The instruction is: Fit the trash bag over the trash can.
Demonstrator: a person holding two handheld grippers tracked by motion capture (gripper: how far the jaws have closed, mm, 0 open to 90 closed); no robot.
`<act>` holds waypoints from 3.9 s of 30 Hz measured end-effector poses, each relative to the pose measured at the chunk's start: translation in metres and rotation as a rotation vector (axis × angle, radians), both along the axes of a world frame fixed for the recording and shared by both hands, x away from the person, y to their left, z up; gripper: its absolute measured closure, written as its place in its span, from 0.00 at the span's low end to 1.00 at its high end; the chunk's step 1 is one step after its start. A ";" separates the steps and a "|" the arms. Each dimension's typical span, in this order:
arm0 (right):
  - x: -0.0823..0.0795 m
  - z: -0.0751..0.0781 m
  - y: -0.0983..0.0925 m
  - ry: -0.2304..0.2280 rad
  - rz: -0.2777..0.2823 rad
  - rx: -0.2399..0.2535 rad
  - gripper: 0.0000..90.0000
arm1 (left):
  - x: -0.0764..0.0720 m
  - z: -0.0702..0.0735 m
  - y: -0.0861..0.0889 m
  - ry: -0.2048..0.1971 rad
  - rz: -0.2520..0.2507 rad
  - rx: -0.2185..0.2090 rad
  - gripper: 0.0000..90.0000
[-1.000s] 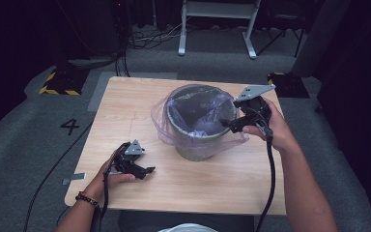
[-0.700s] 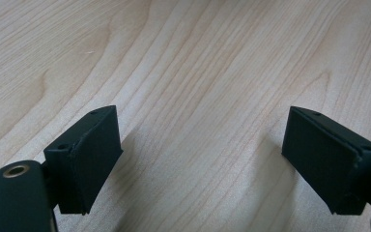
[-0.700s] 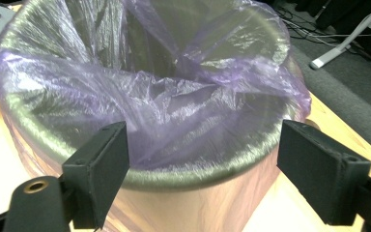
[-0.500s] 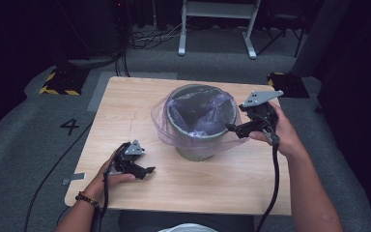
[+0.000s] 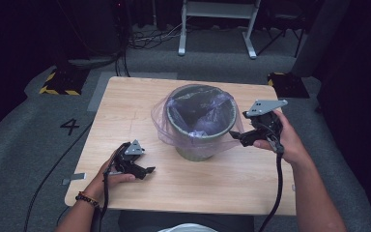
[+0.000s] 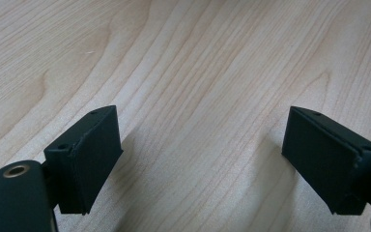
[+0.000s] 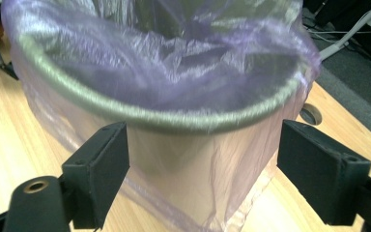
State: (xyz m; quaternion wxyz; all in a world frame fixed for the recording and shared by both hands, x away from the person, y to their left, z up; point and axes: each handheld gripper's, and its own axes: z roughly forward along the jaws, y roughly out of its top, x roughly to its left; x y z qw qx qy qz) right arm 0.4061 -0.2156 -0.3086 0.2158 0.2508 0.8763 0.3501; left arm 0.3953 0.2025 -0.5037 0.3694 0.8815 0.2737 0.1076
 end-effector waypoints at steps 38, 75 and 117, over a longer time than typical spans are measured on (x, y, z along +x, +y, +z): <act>-0.026 -0.074 -0.016 0.006 -0.020 -0.103 0.21 | 0.000 0.000 0.000 0.000 0.001 0.002 0.15; -0.046 -0.170 -0.071 0.087 -0.132 -0.058 0.21 | 0.000 0.000 0.000 0.000 0.002 0.001 0.15; -0.052 -0.195 -0.153 0.130 -0.453 0.157 0.16 | -0.001 0.000 0.000 -0.004 0.005 0.001 0.15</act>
